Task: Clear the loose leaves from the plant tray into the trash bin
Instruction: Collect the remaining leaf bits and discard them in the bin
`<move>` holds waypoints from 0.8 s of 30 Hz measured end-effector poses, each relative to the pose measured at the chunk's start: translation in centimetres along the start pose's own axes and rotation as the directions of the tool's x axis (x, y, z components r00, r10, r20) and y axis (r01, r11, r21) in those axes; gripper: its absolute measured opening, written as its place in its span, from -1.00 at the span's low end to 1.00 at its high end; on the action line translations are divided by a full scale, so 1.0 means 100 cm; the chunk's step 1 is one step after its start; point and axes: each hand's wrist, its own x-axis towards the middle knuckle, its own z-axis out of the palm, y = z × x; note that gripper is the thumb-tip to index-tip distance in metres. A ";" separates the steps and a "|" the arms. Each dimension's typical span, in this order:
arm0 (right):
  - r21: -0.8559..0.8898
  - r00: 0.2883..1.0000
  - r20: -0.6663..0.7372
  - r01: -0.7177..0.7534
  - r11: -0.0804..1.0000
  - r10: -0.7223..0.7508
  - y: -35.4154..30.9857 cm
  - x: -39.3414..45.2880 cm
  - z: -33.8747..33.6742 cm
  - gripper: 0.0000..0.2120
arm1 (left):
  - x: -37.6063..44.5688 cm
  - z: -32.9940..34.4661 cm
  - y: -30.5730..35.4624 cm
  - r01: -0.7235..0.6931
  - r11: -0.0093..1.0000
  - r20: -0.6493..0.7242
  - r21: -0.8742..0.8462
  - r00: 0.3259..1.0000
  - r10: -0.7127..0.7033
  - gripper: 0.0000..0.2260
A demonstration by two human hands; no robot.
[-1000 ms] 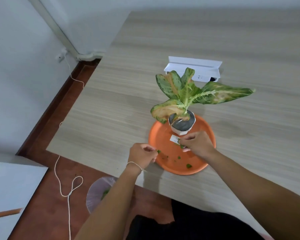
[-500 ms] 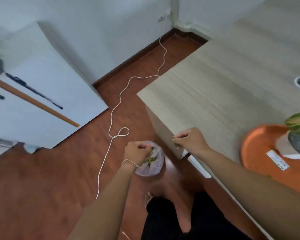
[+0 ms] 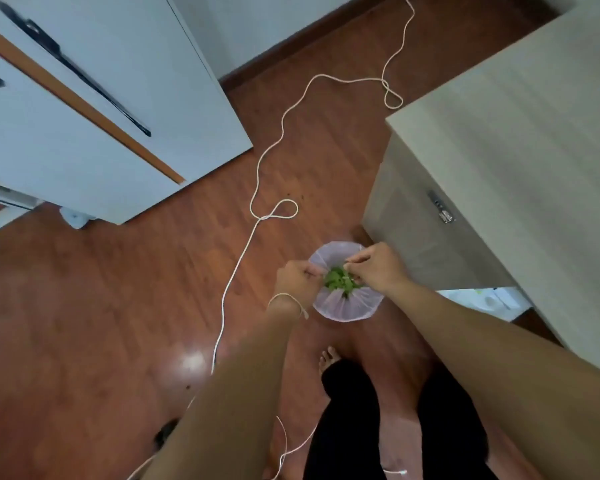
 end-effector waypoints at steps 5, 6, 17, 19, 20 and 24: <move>-0.161 0.999 0.017 -0.042 0.986 0.046 0.053 0.048 0.041 -0.91 | 0.061 0.048 -0.037 0.015 0.998 0.102 0.059 0.995 -0.021 -0.71; -0.207 0.998 0.042 -0.033 0.978 0.043 0.064 0.056 0.048 -0.89 | 0.070 0.057 -0.044 0.015 0.997 0.122 0.081 0.992 -0.025 -0.68; -0.289 0.995 0.014 -0.091 0.953 0.099 0.126 0.082 0.077 -0.75 | 0.119 0.110 -0.090 -0.010 0.989 0.213 0.146 0.977 -0.021 -0.77; -0.262 0.992 0.015 -0.118 0.958 0.126 0.132 0.082 0.077 -0.78 | 0.117 0.111 -0.092 0.014 0.995 0.210 0.099 0.977 -0.035 -0.79; -0.242 0.991 0.011 -0.126 0.962 0.132 0.132 0.081 0.076 -0.78 | 0.116 0.111 -0.093 0.033 0.997 0.208 0.070 0.977 -0.047 -0.80; -0.174 0.994 -0.001 -0.108 0.979 0.110 0.119 0.072 0.063 -0.75 | 0.107 0.101 -0.093 0.036 0.999 0.203 0.038 0.978 -0.043 -0.82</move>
